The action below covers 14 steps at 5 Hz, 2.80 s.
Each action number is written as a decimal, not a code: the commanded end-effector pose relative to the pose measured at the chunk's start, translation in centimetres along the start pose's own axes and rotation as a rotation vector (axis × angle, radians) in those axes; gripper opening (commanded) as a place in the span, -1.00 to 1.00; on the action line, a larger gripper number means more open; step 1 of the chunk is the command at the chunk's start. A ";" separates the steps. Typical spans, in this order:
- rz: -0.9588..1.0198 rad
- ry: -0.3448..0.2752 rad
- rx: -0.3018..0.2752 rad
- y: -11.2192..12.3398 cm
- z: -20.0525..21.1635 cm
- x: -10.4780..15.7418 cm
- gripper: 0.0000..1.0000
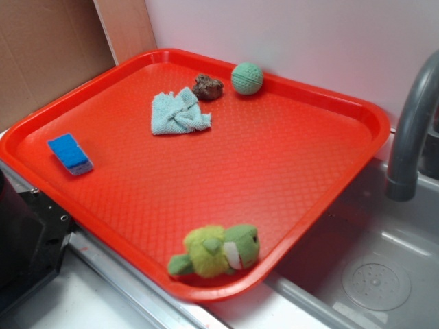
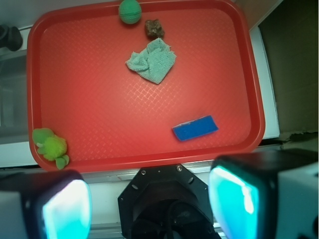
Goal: Grab the blue sponge.
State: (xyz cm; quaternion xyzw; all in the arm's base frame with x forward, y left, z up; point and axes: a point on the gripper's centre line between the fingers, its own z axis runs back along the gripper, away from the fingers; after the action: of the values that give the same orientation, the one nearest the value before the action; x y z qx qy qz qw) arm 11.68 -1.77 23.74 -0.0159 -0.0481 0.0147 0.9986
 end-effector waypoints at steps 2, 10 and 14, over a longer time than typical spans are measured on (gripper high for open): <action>0.000 0.000 0.000 0.0 0.0 0.0 1.00; 1.091 -0.138 -0.079 9.4 -14.2 -0.4 1.00; 0.943 0.076 -0.226 11.2 -18.9 0.0 1.00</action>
State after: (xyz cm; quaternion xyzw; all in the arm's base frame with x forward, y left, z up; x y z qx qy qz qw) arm 13.95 8.27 3.97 -0.1483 0.0146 0.4530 0.8790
